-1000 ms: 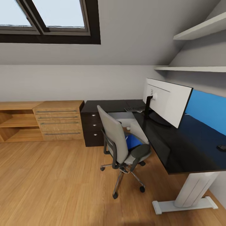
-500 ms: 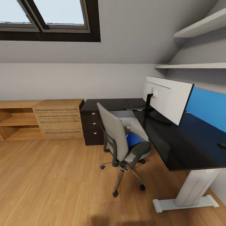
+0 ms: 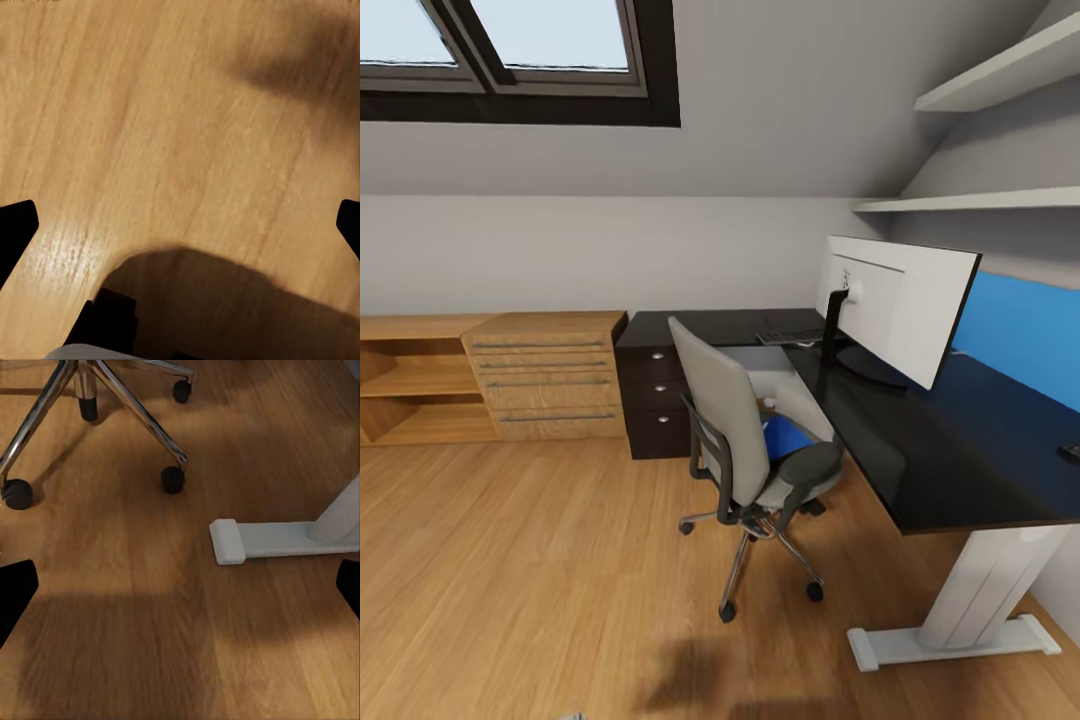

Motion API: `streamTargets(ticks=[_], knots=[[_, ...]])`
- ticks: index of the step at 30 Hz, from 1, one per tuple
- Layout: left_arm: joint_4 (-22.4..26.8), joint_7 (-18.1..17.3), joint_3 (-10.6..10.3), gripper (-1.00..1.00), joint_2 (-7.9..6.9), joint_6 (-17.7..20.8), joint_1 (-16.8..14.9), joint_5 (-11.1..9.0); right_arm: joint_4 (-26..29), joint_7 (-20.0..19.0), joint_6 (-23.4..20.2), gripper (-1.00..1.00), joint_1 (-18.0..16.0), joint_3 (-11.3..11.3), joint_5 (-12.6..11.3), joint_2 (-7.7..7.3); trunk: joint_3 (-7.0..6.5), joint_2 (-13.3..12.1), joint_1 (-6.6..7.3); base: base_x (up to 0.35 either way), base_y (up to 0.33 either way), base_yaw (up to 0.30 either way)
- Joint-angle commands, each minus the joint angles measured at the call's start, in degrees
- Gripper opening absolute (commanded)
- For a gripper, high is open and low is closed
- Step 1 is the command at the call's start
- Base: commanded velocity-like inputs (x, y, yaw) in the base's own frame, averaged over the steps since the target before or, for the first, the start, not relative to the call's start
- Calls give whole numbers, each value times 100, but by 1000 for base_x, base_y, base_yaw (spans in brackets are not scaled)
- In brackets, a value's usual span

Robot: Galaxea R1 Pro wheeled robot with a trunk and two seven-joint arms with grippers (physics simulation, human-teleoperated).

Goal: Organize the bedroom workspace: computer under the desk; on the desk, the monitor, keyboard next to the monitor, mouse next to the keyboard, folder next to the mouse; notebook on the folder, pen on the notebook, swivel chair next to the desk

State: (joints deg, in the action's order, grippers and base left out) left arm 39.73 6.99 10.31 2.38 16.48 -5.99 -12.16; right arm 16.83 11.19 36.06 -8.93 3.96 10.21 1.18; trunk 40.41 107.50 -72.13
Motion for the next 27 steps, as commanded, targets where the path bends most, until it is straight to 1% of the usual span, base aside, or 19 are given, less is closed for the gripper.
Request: streamTargets(ticks=[1, 4, 5, 6, 7, 8, 9, 10, 11, 12, 14, 16, 18, 20, 21, 24, 25, 27], knots=[[32, 23, 10, 100, 7, 32, -2, -58, -4, 19, 4, 100, -4, 35, 62, 7, 24, 44, -22, 0, 0, 0], [274, 24, -2, 100, 15, 51, -9, -53, 82, 32, -36, 100, -14, 23, 51, 29, 78, 164, -88, 0, 0, 0], [914, 29, -367, 100, 34, 270, -435, -50, 310, 41, -831, 100, -938, 47, 35, 84, 96, 205, -110, 0, 0, 0], [946, 31, -421, 100, 41, 356, -497, -50, 300, 39, -999, 100, -1053, 50, 35, 82, 114, 245, -132, 0, 0, 0], [994, 39, -503, 100, 56, 569, -634, -52, 270, 37, -1319, 100, -1273, 54, 35, 78, 132, 285, -154, 0, 0, 0], [1023, 47, -557, 100, 77, 807, -778, -54, 233, 35, -1575, 100, -1482, 57, 34, 75, 150, 325, -176, 0, 0, 0], [1051, 55, -604, 100, 129, 1124, -972, -56, 178, 34, -1809, 100, -1769, 59, 34, 75, 168, 365, -198, 0, 0, 0], [1057, 57, -613, 100, 150, 1201, -1023, -57, 164, 34, -1863, 100, -1862, 60, 34, 75, 186, 405, -220, 0, 0, 0], [1069, 58, -628, 100, 199, 1311, -1107, -58, 142, 33, -1942, 100, -2056, 60, 34, 72, 204, 445, -242, 0, 0, 0], [1076, 56, -633, 100, 223, 1352, -1145, -58, 132, 33, -1972, 100, -2155, 60, 34, 69, 222, 485, -264, 0, 0, 0], [1137, 50, -645, 100, 303, 1459, -1292, -58, 61, 33, -2085, 100, -2538, 64, 34, 63, 258, 566, -307, 0, 0, 0], [1317, 44, -653, 100, 367, 1517, -1397, -59, -25, 33, -2180, 100, -2852, 68, 32, 54, 293, 646, -351, 0, 0, 0], [1548, 42, -657, 100, 398, 1560, -1435, -59, -58, 32, -2228, 100, -3019, 69, 29, 35, 329, 726, -395, 0, 0, 0], [1740, 41, -659, 100, 408, 1662, -1449, -59, -70, 32, -2249, 100, -3093, 69, 28, 11, 365, 806, -439, 0, 0, 0], [1956, 40, -660, 100, 413, 1858, -1458, -60, -78, 32, -2263, 100, -3150, 73, 27, -7, 383, 846, -461, 0, 0, 0], [2321, 37, -656, 100, 417, 2273, -1466, -69, -76, 32, -2275, 100, -3202, 76, 24, -27, 437, 967, -527, 0, 0, 0], [2575, 33, -645, 100, 418, 2539, -1469, -75, -72, 32, -2280, 100, -3223, 77, 21, -44, 455, 1007, -549, 0, 0, 0], [2822, 26, -632, 100, 418, 2731, -1471, -80, -70, 32, -2279, 100, -3240, 78, 9, -66, 491, 1087, -593, 0, 0, 0]])
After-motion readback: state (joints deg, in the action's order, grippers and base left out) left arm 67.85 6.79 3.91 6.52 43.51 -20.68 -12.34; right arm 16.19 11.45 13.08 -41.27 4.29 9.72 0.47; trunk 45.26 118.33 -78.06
